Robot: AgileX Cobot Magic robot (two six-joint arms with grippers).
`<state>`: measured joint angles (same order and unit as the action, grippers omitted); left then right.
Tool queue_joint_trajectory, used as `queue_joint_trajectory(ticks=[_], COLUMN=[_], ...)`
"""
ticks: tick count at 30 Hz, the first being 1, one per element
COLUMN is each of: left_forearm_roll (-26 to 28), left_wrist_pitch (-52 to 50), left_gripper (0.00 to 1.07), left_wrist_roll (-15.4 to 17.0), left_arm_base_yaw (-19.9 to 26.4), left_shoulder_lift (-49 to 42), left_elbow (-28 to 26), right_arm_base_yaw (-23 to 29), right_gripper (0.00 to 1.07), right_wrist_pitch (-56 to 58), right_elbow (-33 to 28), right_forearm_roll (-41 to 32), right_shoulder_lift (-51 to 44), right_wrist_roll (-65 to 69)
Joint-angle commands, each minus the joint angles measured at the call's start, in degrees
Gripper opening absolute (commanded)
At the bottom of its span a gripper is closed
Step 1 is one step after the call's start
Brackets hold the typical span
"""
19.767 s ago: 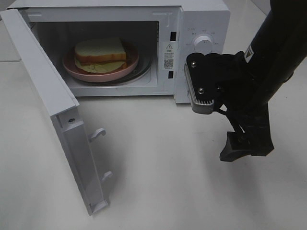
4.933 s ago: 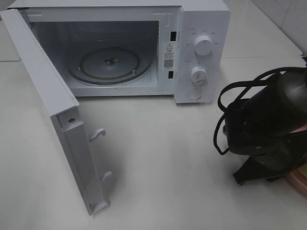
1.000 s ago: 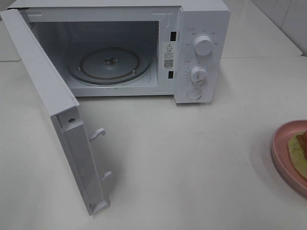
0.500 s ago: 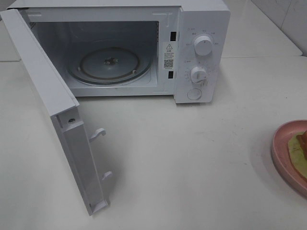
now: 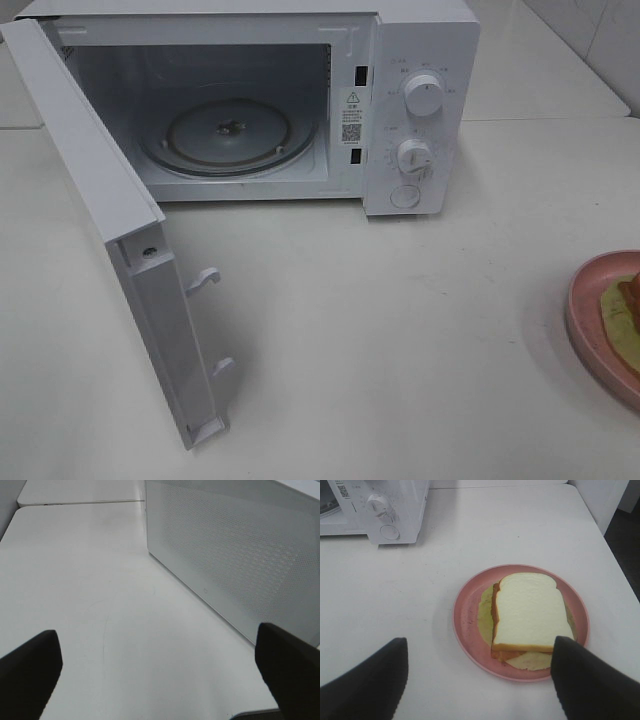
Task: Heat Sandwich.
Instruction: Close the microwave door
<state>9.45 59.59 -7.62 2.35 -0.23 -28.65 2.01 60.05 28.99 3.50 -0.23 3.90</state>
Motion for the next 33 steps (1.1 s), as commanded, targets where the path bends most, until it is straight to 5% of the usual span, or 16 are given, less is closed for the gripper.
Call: queue_joint_trajectory(ticks=[1, 16, 22, 26, 31, 33], left_forearm_roll=[0.5, -0.6, -1.1, -1.5, -1.5, -2.3], left_wrist_pitch=[-0.2, -4.2, -10.4, -16.1, -20.9, -24.9], left_gripper=[1.01, 1.01, 0.83, 0.50, 0.32, 0.13], left_wrist_roll=[0.2, 2.2, 2.1, 1.9, 1.9, 1.9], left_arm_base_yaw=[-0.2, -0.2, -0.2, -0.2, -0.2, -0.2], left_shoulder_lift=[-1.0, 4.0, 10.7, 18.6, 22.5, 25.9], left_elbow=[0.2, -1.4, -1.4, -0.7, 0.4, 1.6], right_arm_base_yaw=[-0.3, -0.3, -0.3, -0.3, -0.3, -0.3], right_gripper=[0.76, 0.76, 0.76, 0.76, 0.76, 0.76], right_wrist_pitch=[-0.6, -0.6, -0.6, -0.6, -0.6, -0.6], right_elbow=[-0.1, -0.1, -0.1, -0.1, -0.1, -0.1], right_forearm_roll=[-0.2, -0.2, -0.2, -0.2, -0.2, -0.2], right_shoulder_lift=[-1.5, -1.5, -1.5, -1.5, -1.5, -1.5], right_wrist_roll=[-0.7, -0.7, -0.7, -0.7, -0.7, -0.7])
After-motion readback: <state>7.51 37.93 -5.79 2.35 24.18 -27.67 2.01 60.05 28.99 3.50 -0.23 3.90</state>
